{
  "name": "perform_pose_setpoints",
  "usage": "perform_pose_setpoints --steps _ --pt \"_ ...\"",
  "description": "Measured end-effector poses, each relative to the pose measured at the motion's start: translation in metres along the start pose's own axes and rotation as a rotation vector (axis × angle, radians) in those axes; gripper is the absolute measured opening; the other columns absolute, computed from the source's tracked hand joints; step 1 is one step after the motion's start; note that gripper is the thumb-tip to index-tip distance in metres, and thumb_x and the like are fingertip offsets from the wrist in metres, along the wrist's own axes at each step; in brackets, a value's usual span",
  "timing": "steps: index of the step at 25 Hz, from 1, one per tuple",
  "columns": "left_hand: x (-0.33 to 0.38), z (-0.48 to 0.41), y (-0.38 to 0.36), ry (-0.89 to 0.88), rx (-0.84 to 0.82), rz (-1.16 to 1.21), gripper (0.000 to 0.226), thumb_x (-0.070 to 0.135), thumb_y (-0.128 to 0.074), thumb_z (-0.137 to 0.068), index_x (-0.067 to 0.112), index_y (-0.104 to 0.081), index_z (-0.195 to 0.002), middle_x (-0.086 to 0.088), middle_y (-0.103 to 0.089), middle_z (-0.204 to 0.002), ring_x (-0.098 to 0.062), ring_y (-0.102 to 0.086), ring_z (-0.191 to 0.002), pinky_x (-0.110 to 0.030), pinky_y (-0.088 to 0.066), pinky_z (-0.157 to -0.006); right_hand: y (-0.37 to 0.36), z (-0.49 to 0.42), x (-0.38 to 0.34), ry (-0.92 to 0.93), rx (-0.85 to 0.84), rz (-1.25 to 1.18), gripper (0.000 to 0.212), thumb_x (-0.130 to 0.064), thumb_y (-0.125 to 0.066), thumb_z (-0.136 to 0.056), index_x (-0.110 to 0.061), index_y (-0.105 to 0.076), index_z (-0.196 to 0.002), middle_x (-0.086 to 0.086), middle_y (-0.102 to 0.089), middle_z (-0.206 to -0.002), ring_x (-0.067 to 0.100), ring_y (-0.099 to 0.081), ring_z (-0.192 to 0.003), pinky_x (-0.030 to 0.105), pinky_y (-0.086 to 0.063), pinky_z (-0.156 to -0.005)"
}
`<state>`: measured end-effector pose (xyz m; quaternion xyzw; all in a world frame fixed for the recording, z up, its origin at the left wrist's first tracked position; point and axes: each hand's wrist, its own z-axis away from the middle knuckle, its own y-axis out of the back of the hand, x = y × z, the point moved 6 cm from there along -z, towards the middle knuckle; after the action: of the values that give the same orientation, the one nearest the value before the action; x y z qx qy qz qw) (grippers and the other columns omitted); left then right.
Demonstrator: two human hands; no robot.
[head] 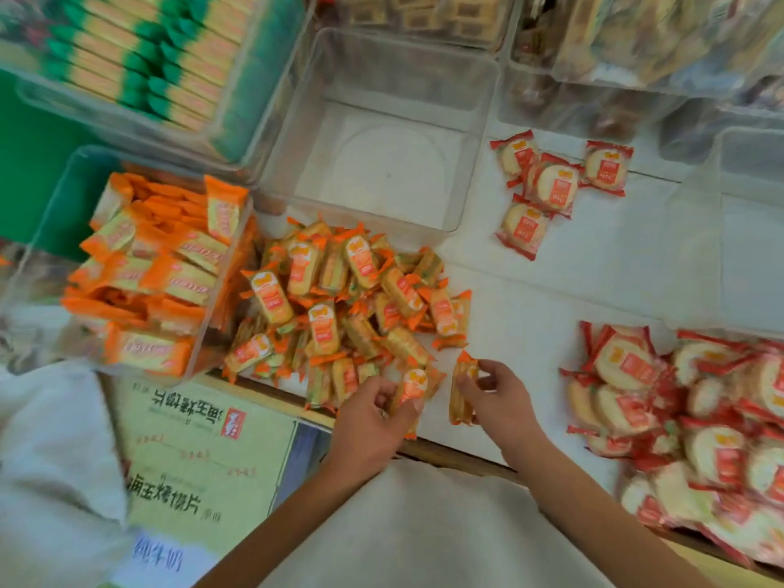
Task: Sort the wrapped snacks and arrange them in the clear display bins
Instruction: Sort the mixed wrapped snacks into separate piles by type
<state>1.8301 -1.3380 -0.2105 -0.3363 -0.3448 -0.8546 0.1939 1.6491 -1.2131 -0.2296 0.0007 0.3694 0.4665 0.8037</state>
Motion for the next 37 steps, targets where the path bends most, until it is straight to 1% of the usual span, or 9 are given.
perform_pose_setpoints --steps 3,8,11,15,18,22,26,32,37 --pt "-0.025 0.004 0.033 0.055 0.075 -0.050 0.019 0.038 -0.077 -0.088 0.029 -0.063 -0.098 0.013 -0.068 -0.088 -0.003 -0.064 -0.081 -0.031 -0.054 -0.074 -0.021 0.015 0.013 -0.040 0.024 0.082 0.059 -0.032 -0.073 -0.093 -0.014 -0.048 -0.144 -0.001 -0.062 -0.092 0.021 -0.067 -0.087 0.044 -0.057 -0.085" --pt "-0.020 -0.019 0.055 -0.014 0.094 -0.160 0.020 0.029 -0.072 -0.089 0.026 -0.062 -0.106 0.013 -0.066 -0.087 -0.008 -0.066 -0.080 -0.031 -0.053 -0.071 -0.048 0.023 0.017 -0.093 0.104 -0.041 0.081 -0.038 -0.069 -0.092 -0.012 -0.028 -0.158 -0.003 -0.067 -0.094 0.023 -0.071 -0.092 0.048 -0.058 -0.093" --pt "-0.016 -0.020 0.066 -0.121 0.114 -0.296 0.016 0.030 -0.072 -0.089 0.027 -0.062 -0.100 0.015 -0.062 -0.085 -0.008 -0.062 -0.079 -0.031 -0.053 -0.067 -0.058 0.024 0.024 -0.121 0.094 -0.145 0.071 -0.034 -0.070 -0.091 -0.011 -0.039 -0.151 0.002 -0.072 -0.095 0.026 -0.076 -0.085 0.050 -0.061 -0.089" --pt "-0.020 -0.014 0.057 -0.209 -0.015 -0.246 0.012 0.025 -0.073 -0.089 0.028 -0.063 -0.095 0.014 -0.063 -0.082 -0.003 -0.061 -0.077 -0.035 -0.057 -0.071 -0.070 0.025 0.031 -0.249 0.065 -0.250 0.034 -0.023 -0.070 -0.091 -0.007 -0.060 -0.119 0.015 -0.075 -0.088 0.029 -0.078 -0.073 0.049 -0.065 -0.074" --pt "-0.017 -0.013 0.051 -0.243 -0.031 -0.251 0.011 0.024 -0.072 -0.090 0.026 -0.065 -0.098 0.014 -0.065 -0.083 -0.004 -0.062 -0.079 -0.037 -0.058 -0.073 -0.069 0.026 0.013 -0.108 0.044 0.058 0.042 -0.041 -0.070 -0.091 -0.011 -0.063 -0.119 0.001 -0.072 -0.093 0.021 -0.073 -0.082 0.042 -0.062 -0.076" --pt "0.008 -0.019 0.036 -0.278 -0.103 -0.179 0.005 0.025 -0.070 -0.092 0.026 -0.067 -0.096 0.013 -0.066 -0.083 -0.005 -0.063 -0.077 -0.038 -0.058 -0.073 -0.032 0.031 -0.016 0.053 0.112 0.406 0.054 -0.061 -0.061 -0.092 -0.030 -0.054 -0.136 -0.010 -0.067 -0.118 0.015 -0.066 -0.105 0.035 -0.052 -0.083" --pt "0.061 -0.031 0.008 -0.349 -0.178 -0.119 0.006 0.026 -0.069 -0.095 0.025 -0.070 -0.100 0.014 -0.066 -0.083 -0.005 -0.062 -0.075 -0.032 -0.057 -0.071 0.009 0.023 -0.036 0.136 0.118 0.377 0.041 -0.058 -0.063 -0.091 -0.033 -0.063 -0.124 -0.012 -0.070 -0.112 0.009 -0.066 -0.100 0.037 -0.057 -0.087" --pt "0.162 -0.071 -0.053 -0.460 -0.263 -0.163 0.021 0.029 -0.067 -0.095 0.023 -0.066 -0.115 0.010 -0.066 -0.097 -0.006 -0.064 -0.078 -0.032 -0.056 -0.076 0.104 -0.006 -0.086 0.276 0.249 0.263 0.018 -0.042 -0.064 -0.095 -0.029 -0.072 -0.105 -0.013 -0.073 -0.089 0.005 -0.068 -0.082 0.031 -0.057 -0.078" --pt "0.240 -0.144 -0.120 -0.493 -0.267 -0.395 0.047 0.032 -0.067 -0.093 0.020 -0.056 -0.137 -0.005 -0.059 -0.131 -0.025 -0.063 -0.112 -0.038 -0.052 -0.095 0.184 -0.057 -0.123 0.368 0.335 0.167 0.015 -0.039 -0.062 -0.098 -0.029 -0.071 -0.094 -0.013 -0.071 -0.078 -0.001 -0.062 -0.071 0.026 -0.049 -0.068"
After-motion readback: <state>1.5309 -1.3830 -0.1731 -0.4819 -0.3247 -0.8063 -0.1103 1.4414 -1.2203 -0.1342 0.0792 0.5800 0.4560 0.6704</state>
